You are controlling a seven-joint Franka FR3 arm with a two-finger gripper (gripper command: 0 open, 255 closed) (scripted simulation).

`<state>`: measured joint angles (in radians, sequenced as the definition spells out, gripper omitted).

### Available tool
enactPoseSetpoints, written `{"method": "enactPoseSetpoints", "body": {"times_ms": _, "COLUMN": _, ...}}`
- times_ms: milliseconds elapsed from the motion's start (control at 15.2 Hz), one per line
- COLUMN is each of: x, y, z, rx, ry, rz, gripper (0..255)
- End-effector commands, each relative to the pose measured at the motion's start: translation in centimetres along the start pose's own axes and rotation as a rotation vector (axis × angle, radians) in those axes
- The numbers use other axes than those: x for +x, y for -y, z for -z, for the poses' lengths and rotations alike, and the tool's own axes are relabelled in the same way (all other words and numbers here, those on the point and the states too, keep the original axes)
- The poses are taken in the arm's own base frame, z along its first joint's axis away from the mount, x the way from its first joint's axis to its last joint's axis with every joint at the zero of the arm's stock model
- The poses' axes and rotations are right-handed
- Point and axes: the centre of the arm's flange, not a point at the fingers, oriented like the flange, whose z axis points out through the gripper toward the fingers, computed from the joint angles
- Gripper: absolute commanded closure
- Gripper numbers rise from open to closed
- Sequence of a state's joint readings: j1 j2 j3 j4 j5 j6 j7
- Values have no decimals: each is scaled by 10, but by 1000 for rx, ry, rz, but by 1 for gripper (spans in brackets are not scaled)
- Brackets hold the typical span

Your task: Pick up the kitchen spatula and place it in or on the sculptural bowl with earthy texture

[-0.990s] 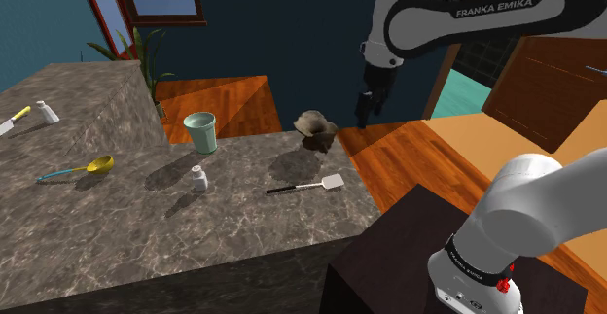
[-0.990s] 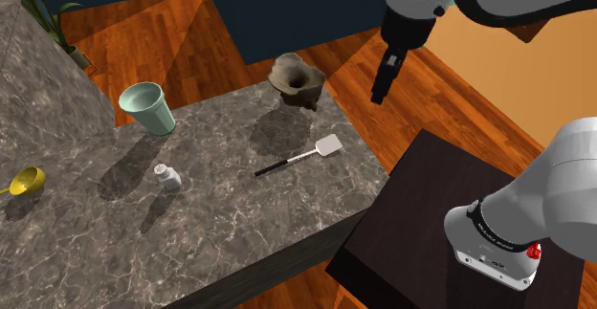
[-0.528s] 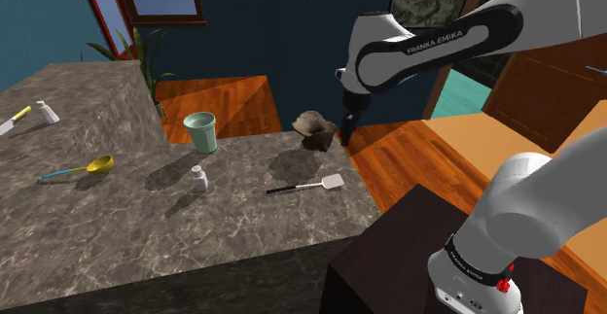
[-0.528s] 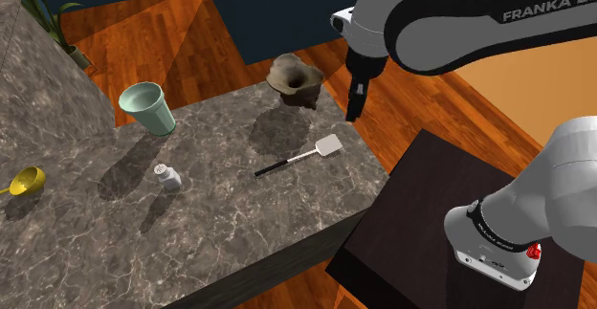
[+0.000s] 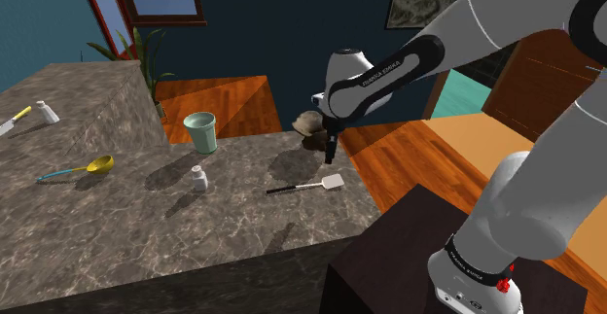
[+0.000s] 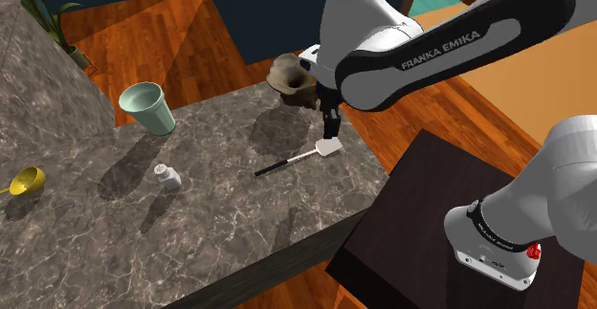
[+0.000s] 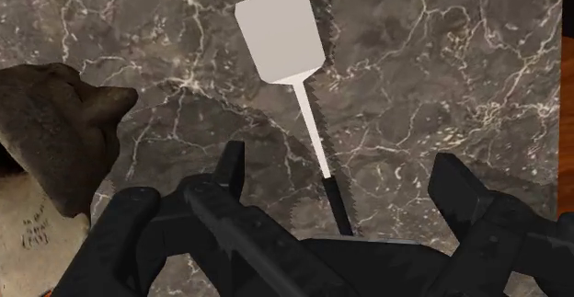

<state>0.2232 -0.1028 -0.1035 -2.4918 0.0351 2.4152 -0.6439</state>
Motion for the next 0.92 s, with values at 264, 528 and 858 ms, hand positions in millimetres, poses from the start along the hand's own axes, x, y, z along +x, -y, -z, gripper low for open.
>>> {"method": "enactPoseSetpoints", "body": {"times_ms": 264, "x": 38, "y": 1, "z": -66, "rx": 4, "ry": -14, "rz": 215, "gripper": 0}}
{"method": "enactPoseSetpoints", "body": {"times_ms": 528, "x": 64, "y": 4, "z": -111, "rx": 7, "ry": -23, "rz": 356, "gripper": 0}}
{"method": "enactPoseSetpoints", "body": {"times_ms": 858, "x": 65, "y": 5, "z": -133, "rx": 7, "ry": -23, "rz": 359, "gripper": 0}}
